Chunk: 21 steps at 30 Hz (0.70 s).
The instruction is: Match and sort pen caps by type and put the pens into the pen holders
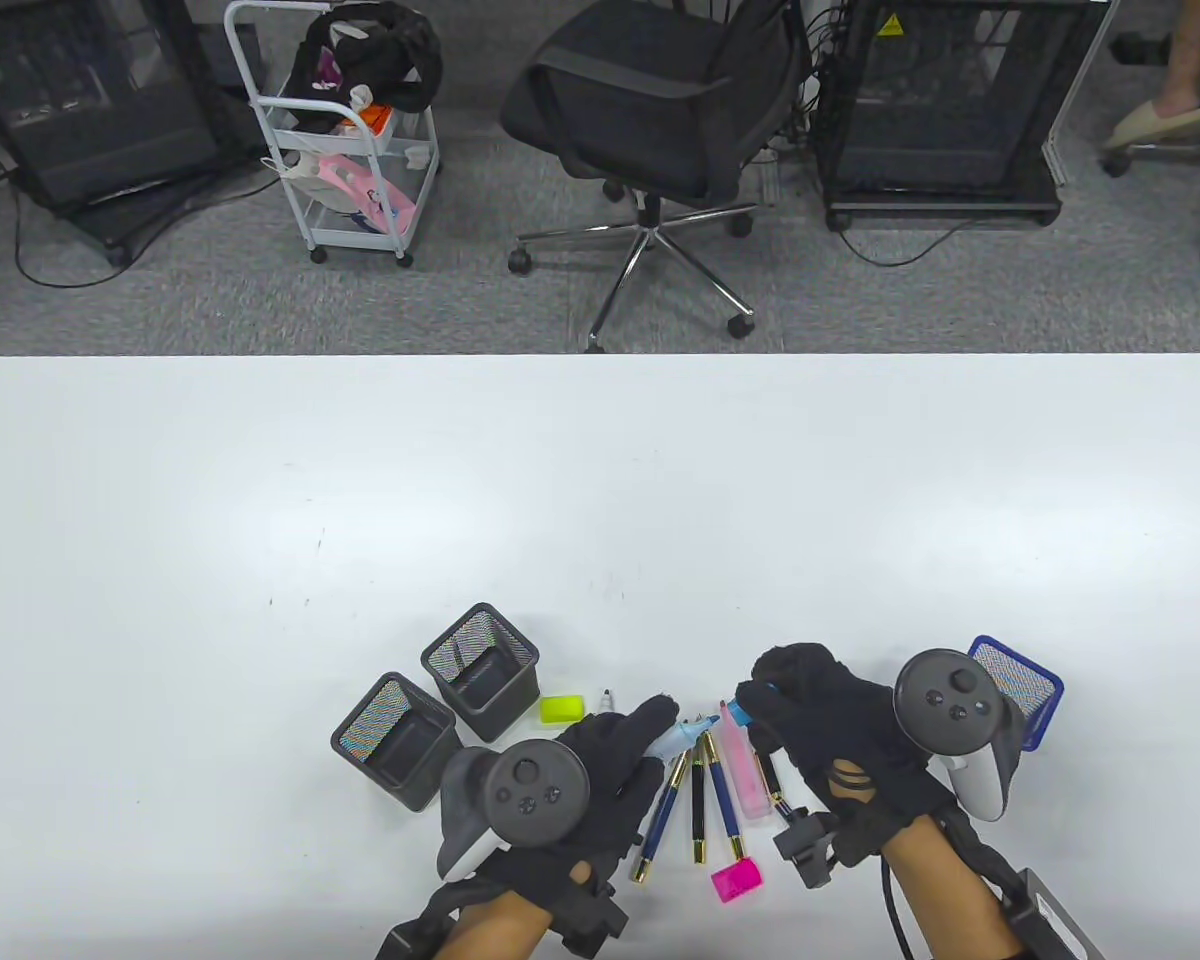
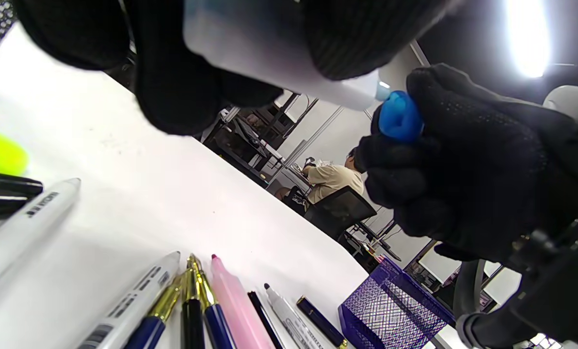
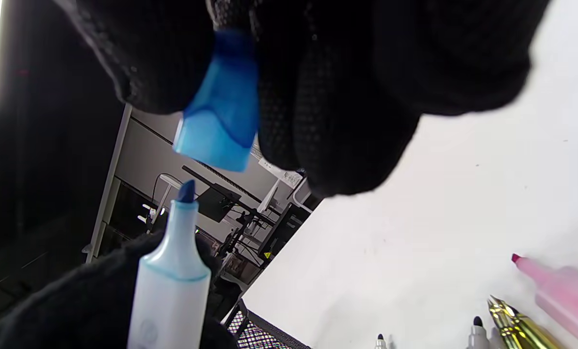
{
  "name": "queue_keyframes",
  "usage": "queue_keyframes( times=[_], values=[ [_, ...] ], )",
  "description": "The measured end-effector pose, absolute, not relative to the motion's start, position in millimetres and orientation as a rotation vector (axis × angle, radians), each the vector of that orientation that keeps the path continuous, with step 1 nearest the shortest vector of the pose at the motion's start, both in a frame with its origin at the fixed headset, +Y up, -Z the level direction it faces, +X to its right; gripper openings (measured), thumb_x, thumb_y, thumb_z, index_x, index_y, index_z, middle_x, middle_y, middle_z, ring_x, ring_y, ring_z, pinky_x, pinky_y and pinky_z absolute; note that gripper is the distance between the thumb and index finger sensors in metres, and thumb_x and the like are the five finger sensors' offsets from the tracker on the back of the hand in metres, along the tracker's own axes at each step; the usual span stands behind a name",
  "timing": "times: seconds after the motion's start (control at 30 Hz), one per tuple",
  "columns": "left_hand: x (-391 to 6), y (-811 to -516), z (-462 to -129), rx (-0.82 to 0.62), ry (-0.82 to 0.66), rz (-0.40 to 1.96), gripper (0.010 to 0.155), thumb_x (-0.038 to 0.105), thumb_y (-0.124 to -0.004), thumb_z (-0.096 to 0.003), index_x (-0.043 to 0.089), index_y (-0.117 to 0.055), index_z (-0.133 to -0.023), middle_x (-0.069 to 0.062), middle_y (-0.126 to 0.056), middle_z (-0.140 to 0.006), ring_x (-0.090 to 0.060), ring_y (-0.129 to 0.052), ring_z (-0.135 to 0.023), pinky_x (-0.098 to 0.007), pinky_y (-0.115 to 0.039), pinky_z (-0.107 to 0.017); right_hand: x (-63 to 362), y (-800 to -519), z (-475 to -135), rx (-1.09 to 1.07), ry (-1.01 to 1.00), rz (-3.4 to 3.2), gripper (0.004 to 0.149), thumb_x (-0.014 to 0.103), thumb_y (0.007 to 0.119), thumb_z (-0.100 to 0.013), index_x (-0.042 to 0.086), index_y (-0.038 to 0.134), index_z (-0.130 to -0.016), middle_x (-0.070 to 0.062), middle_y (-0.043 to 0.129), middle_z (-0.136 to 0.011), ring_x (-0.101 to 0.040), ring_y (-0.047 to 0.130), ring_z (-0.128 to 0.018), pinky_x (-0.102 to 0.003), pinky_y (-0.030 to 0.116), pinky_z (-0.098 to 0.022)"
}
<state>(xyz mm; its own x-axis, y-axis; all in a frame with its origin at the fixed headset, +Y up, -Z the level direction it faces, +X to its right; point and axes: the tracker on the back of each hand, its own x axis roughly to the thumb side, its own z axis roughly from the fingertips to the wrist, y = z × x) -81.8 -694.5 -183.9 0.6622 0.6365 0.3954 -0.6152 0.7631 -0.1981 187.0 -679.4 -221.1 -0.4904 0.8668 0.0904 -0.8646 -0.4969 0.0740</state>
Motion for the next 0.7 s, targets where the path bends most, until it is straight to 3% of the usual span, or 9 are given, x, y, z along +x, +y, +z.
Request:
queue_keyframes(
  times=[0.2,0.4,0.6,0.7],
  values=[
    [-76,-695,-182,-0.040,-0.495,0.704,0.054,0.031,-0.076,-0.0516,0.025,-0.070,-0.105,-0.022,-0.087,-0.086,-0.043,-0.096,-0.070,-0.077,-0.067,-0.056,168,-686,-217,0.214,0.090,2.122,0.053,0.047,0.086,-0.040,0.007,0.080,-0.075,-0.015,0.107,-0.053,-0.027,0.114,-0.031,-0.032,0.097,-0.017],
    [-77,-698,-182,-0.058,-0.503,0.792,0.055,0.026,-0.066,-0.0507,0.022,-0.070,-0.105,-0.027,-0.084,-0.081,-0.041,-0.094,-0.061,-0.077,-0.075,-0.050,157,-692,-216,0.228,0.165,2.053,0.049,0.043,0.082,-0.041,0.008,0.078,-0.076,-0.015,0.105,-0.053,-0.027,0.111,-0.030,-0.031,0.095,-0.018],
    [-72,-696,-181,-0.073,-0.461,0.842,0.056,0.024,-0.063,-0.0490,0.022,-0.070,-0.104,-0.027,-0.086,-0.077,-0.040,-0.095,-0.059,-0.077,-0.082,-0.046,153,-683,-212,0.233,0.162,2.098,0.049,0.042,0.082,-0.040,0.009,0.076,-0.075,-0.014,0.104,-0.053,-0.025,0.109,-0.028,-0.029,0.094,-0.017],
    [-67,-687,-176,-0.037,-0.548,0.765,0.056,0.026,-0.063,-0.0501,0.023,-0.066,-0.106,-0.026,-0.084,-0.080,-0.040,-0.095,-0.062,-0.077,-0.080,-0.049,161,-669,-210,0.327,0.218,2.087,0.046,0.041,0.084,-0.042,0.013,0.076,-0.078,-0.017,0.102,-0.058,-0.029,0.109,-0.034,-0.033,0.094,-0.022]
  ],
)
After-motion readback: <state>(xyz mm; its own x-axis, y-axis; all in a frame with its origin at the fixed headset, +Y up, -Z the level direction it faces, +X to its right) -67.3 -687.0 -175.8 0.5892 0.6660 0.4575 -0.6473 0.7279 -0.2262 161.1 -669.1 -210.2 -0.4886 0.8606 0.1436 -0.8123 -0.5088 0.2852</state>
